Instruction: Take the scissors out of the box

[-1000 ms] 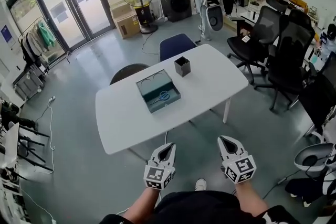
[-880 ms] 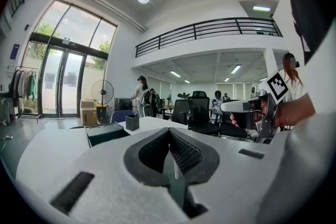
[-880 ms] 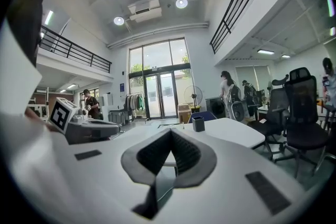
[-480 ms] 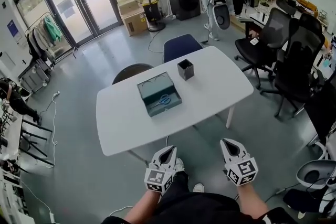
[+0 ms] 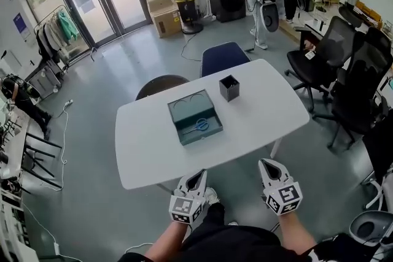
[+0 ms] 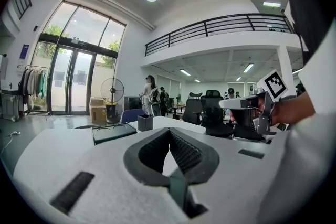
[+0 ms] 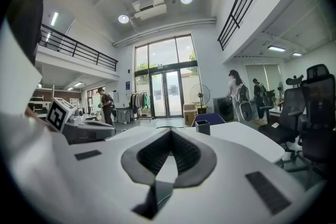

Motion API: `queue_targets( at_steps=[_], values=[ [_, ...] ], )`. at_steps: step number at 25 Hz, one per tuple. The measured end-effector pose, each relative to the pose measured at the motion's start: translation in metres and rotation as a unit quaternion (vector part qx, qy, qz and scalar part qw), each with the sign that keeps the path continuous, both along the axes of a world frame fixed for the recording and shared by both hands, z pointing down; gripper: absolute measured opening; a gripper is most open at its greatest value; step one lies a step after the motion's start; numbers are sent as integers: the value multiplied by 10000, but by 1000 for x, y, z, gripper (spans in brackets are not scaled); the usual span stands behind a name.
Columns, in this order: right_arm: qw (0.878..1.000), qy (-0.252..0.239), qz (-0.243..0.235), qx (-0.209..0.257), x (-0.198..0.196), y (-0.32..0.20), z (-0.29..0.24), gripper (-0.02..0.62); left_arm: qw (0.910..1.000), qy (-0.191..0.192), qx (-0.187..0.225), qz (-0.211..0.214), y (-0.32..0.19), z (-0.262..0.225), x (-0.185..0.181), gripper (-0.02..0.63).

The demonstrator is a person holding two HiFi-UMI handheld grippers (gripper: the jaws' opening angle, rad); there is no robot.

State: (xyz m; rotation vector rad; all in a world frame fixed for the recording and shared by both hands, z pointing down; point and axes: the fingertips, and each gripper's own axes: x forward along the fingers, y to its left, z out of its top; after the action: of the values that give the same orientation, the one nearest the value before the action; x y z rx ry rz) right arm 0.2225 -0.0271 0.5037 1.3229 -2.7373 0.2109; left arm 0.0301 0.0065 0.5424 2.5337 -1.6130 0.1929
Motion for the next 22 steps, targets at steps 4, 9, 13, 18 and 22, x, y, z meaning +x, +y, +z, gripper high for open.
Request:
queue_targets(
  at_steps=[4, 9, 13, 18, 22],
  values=[
    [9999, 36, -130, 42, -31, -36, -3, 6, 9999, 33, -14, -127, -33, 1, -27, 8],
    [9997, 123, -133, 155, -68, -87, -19, 6, 9995, 156, 67, -257, -79, -8, -64, 8],
    [9990, 256, -257, 257, -104, -123, -36, 6, 9987, 259, 235, -380, -114, -22, -99, 8],
    [9976, 433, -456, 275, -145, -153, -41, 6, 9973, 450, 234, -525, -144, -24, -133, 8],
    [9958, 590, -596, 367, -169, -175, -46, 6, 9958, 666, 248, -583, -167, -24, -147, 8]
  ],
)
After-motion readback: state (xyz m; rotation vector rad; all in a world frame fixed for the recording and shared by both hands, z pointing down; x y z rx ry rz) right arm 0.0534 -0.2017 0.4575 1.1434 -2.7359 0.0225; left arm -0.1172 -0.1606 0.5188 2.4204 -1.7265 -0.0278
